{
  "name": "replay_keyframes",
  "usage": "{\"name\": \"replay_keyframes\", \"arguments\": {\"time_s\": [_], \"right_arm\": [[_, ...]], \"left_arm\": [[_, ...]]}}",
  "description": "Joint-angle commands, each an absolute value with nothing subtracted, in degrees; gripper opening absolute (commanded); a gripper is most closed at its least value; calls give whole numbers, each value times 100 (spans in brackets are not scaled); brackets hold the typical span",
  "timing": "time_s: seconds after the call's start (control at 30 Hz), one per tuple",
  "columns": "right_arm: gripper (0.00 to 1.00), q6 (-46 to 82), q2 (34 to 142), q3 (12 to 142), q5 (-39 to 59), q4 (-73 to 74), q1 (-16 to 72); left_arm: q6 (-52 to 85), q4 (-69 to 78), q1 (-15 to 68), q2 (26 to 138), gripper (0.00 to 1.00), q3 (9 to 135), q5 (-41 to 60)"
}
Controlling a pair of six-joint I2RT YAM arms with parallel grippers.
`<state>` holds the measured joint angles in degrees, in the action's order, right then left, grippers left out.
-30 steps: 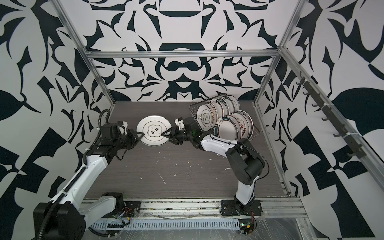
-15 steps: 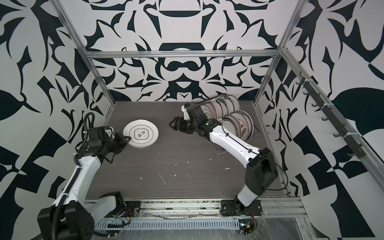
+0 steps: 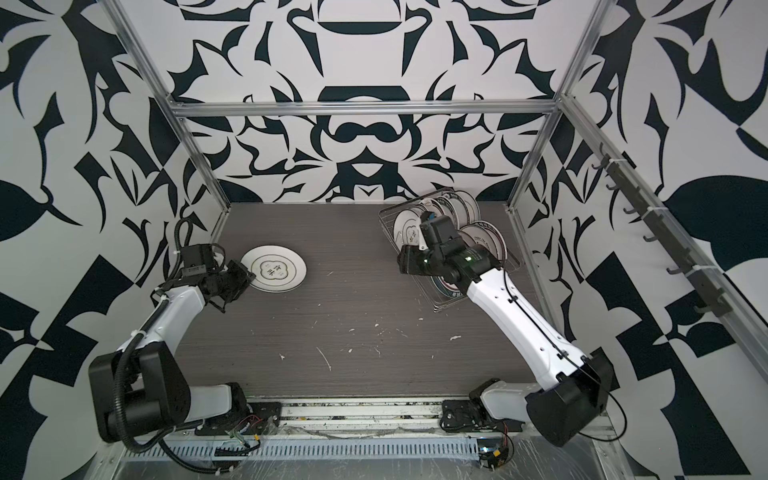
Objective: Unload the plates from the dish rack
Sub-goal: 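Lower the plate flat onto the table with the left gripper while right withdraws, then open the left gripper and draw back while the right approaches the red-ringed plate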
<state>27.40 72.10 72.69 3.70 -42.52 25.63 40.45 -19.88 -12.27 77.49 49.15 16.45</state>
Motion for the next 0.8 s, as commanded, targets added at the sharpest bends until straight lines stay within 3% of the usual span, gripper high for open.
{"name": "replay_keyframes", "arguments": {"time_s": [0.0,0.47,0.77], "right_arm": [[68,2445,6908,7119,261,-4549,2298],[70,2084,6479,6870,-178,-5189,1716],[72,1980,6520,6715,-342,-5213,1645]], "left_arm": [[4005,-1696,-1254,7923,0,5149,1524],[4053,-1497,-1323,8571,4,5212,1397],[4017,-1494,-1327,8719,17,5142,1346]]}}
